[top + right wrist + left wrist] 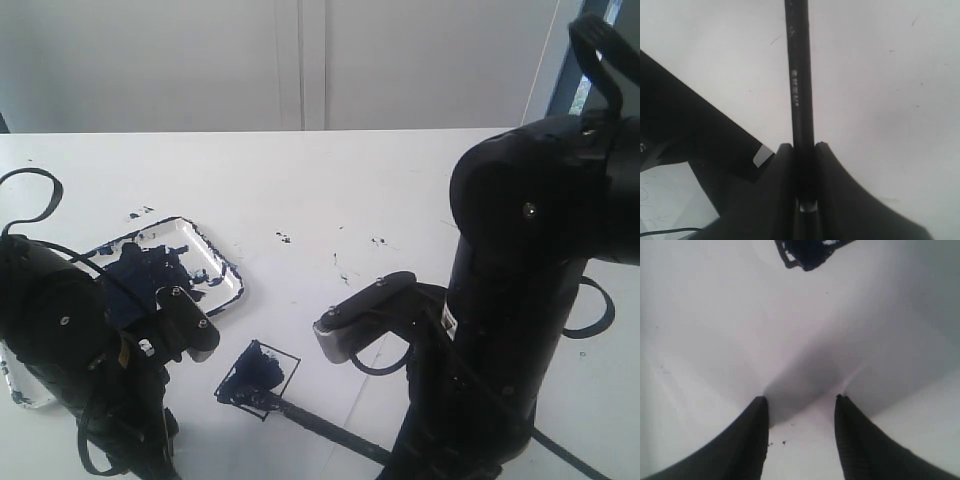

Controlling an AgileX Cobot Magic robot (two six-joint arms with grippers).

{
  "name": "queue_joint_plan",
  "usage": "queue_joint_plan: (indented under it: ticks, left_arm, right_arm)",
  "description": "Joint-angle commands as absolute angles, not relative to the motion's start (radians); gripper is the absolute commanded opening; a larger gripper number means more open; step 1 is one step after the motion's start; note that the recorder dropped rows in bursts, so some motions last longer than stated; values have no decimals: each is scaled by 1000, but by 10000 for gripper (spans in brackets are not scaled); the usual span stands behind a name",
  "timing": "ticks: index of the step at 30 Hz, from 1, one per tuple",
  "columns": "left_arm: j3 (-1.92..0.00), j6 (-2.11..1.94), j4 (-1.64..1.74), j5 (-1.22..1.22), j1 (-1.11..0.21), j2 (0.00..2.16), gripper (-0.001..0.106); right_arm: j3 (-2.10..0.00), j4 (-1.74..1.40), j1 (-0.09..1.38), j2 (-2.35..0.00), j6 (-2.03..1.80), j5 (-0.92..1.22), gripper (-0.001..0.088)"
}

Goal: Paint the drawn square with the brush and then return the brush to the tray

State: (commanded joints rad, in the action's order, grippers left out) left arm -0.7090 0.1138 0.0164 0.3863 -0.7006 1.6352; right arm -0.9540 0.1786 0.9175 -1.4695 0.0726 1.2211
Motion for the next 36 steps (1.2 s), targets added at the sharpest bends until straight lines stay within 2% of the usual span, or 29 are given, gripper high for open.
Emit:
queue_joint_plan:
  ticks: [27, 36]
  left_arm:
    - [-709, 116, 16, 381, -701, 1635, 483]
    - [-709, 119, 16, 381, -701, 1635, 483]
  right_arm:
    - [-953, 183, 918, -1407, 67, 1221, 0]
    - [-891, 187, 918, -1407, 67, 1221, 0]
